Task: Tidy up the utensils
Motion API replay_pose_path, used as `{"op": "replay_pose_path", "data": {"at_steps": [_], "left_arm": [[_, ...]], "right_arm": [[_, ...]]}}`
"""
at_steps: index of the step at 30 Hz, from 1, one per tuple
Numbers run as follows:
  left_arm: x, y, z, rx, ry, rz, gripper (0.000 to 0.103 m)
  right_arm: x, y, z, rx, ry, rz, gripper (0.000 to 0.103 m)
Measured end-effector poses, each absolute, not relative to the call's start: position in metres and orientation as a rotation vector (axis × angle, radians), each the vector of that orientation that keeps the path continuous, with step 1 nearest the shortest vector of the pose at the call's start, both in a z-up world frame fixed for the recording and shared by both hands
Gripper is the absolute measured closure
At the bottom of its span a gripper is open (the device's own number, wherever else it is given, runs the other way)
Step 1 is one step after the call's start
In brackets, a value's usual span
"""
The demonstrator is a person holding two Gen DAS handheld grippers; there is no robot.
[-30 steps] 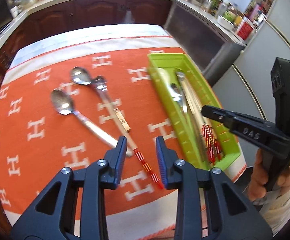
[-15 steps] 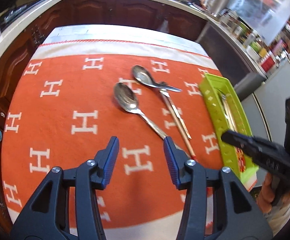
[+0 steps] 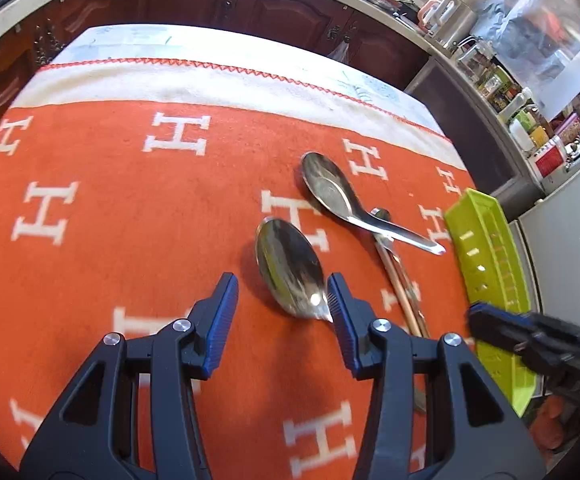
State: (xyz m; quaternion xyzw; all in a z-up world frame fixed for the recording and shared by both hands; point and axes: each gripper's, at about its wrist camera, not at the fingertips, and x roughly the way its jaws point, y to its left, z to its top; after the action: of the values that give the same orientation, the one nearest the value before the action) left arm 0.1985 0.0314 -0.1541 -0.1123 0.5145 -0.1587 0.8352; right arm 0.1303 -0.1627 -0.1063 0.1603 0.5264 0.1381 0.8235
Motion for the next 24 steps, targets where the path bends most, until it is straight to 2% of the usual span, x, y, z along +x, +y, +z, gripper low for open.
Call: {"op": "replay_pose_path", "data": {"at_steps": [6,10,14,16,20,24], "left_arm": [[0.217,0.021,-0.163,-0.217,1.028,-0.363,0.06],[0.224,0.013,-0.167,-0.206,0.999,-0.38,0.062],[0.226,0.004,-0.171,-0.196,0.979,-0.39,0.074],[0.226,0.003,-0.171,-0.202,0.973,-0.396,0.076],[0.229,0.002,-0.175,-0.231,0.979,-0.416,0.091],[0.229,0.0,-0.178,-0.249,0.967,-0.417,0.094]], "right_arm": [[0.185,-0.163,-0.089,0.323,1.085,0.275,0.088],[0.23,-0.157,-0.099,0.328,1.103,0.276,0.079],[0.266,-0.152,-0.12,0.301,1.131,0.266,0.079],[0.283,-0.15,-0.135,0.284,1.166,0.257,0.079],[0.297,-0.142,-0.157,0.235,1.188,0.26,0.079],[0.304,-0.13,-0.166,0.14,1.161,0.263,0.078]]}}
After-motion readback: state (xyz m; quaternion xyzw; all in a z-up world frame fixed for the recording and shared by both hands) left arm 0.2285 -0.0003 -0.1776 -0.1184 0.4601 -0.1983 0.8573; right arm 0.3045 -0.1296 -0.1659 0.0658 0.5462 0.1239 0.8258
